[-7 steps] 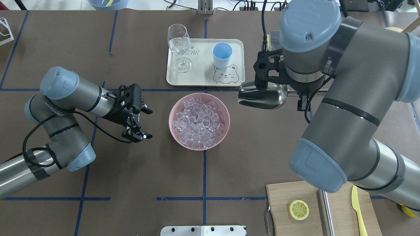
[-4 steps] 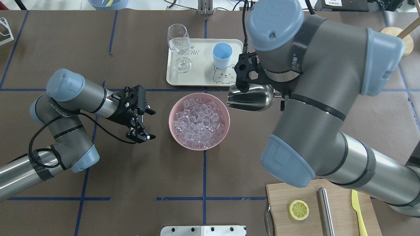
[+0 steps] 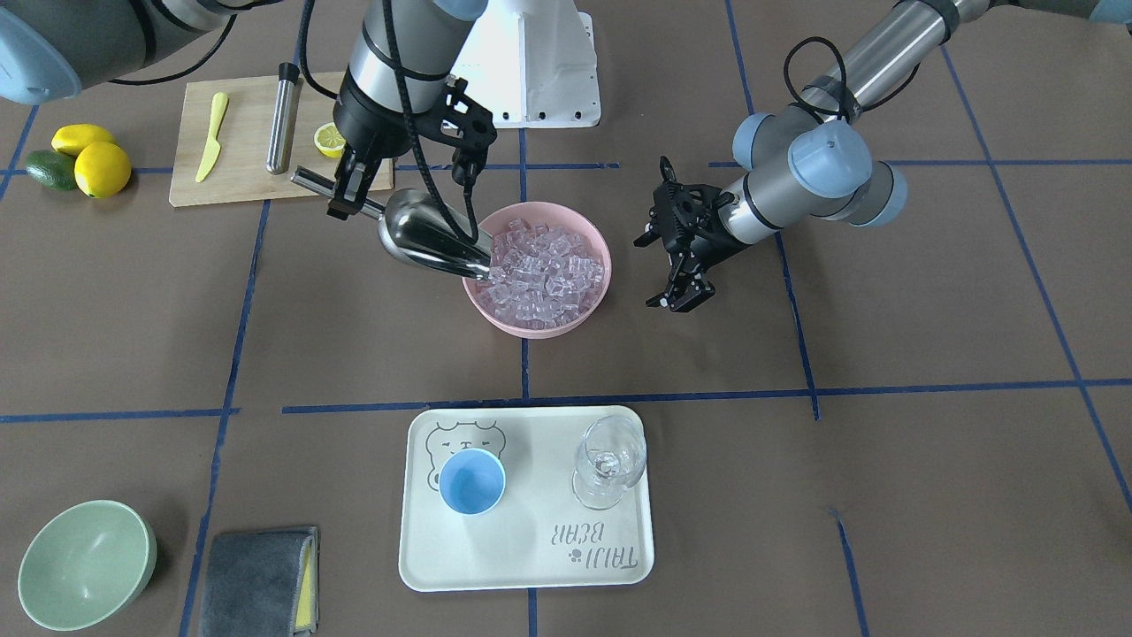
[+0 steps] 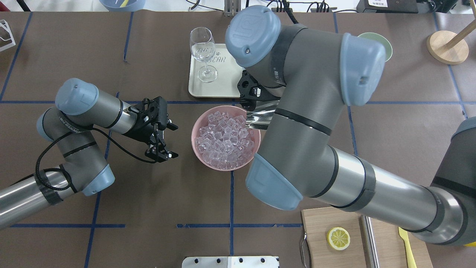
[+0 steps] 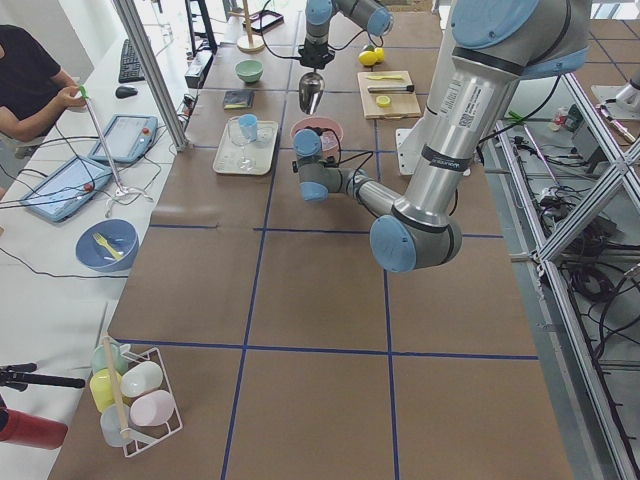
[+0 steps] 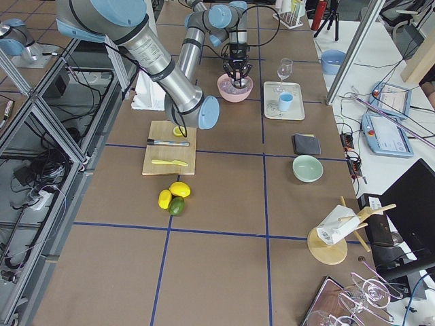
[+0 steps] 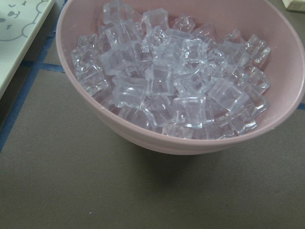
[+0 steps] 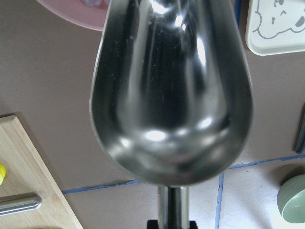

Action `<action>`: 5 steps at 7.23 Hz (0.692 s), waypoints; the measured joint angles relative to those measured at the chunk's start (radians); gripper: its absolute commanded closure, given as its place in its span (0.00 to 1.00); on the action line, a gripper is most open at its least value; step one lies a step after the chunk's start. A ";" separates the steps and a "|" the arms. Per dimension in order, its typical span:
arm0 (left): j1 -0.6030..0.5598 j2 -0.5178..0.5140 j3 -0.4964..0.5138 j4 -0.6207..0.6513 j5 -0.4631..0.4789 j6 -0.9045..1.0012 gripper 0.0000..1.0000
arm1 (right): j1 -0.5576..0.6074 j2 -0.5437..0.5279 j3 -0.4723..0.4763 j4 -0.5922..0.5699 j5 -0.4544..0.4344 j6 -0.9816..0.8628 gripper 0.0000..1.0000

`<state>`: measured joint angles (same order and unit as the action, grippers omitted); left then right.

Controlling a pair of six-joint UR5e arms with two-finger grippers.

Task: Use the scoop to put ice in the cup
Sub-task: 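Lower the scoop into the ice with the right gripper while the left steadies the bowl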

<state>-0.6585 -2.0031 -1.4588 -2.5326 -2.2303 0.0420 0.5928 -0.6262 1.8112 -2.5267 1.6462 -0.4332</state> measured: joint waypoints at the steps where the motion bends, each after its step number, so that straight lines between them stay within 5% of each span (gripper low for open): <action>1: 0.000 0.000 0.003 0.000 0.000 0.000 0.00 | -0.014 0.023 -0.046 -0.012 -0.021 -0.010 1.00; 5: 0.002 0.002 0.013 -0.013 0.000 -0.001 0.00 | -0.066 0.109 -0.170 -0.090 -0.114 -0.080 1.00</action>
<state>-0.6568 -2.0012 -1.4458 -2.5455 -2.2304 0.0410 0.5265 -0.5169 1.6415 -2.6162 1.5320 -0.5127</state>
